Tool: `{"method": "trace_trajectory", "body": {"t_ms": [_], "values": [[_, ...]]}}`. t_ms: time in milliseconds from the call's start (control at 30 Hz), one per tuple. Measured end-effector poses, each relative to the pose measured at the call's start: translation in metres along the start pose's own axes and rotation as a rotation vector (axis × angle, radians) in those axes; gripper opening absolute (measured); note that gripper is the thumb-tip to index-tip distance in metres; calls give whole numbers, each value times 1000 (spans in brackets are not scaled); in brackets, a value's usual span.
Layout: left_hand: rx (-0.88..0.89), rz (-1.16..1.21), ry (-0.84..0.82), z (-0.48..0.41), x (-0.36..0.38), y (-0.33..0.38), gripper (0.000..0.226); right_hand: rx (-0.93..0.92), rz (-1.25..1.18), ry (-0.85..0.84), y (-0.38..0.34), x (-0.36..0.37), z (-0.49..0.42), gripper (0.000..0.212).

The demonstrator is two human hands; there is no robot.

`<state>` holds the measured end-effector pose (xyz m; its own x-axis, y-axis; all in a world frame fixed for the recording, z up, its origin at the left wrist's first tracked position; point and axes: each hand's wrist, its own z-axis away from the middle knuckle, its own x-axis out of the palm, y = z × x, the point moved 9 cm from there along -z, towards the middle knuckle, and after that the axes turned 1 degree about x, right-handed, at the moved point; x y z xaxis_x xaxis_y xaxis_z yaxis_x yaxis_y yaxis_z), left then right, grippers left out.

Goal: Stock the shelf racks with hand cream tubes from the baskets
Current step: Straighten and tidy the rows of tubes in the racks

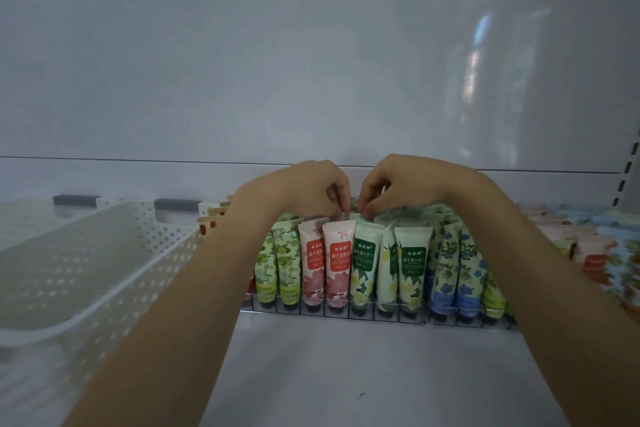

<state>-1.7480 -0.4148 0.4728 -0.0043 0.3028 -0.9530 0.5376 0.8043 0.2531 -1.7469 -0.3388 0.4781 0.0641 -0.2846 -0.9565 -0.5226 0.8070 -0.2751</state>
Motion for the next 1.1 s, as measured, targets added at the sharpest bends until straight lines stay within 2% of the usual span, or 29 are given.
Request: {"method": "trace_trajectory", "body": {"t_ms": [100, 167, 300, 433, 633, 900, 1000, 1100], "values": [[26, 9, 45, 2, -9, 3, 9, -13, -27, 54, -3, -11, 5, 5], [43, 45, 51, 6, -15, 6, 5, -9, -31, 32, -5, -15, 9, 2], [36, 30, -31, 13, -16, 10, 9, 60, 33, -140, -7, 0, 14, 13], [3, -13, -132, 14, -3, 13, 7, 95, 98, -157, -7, 6, 12, 6], [-7, -49, -118, 13, -3, 12, 4, 45, 31, -79, -12, -9, 20, 9], [11, -19, -128, 13, -2, 13, 4, 65, 72, -159, -15, 3, 19, 4], [38, 20, -74, 12, -8, 16, 5, 93, 72, -124, -4, -10, 24, 7], [82, 43, -36, 11, -10, 25, 6, 131, 104, -164, 3, -9, 28, 9]]}}
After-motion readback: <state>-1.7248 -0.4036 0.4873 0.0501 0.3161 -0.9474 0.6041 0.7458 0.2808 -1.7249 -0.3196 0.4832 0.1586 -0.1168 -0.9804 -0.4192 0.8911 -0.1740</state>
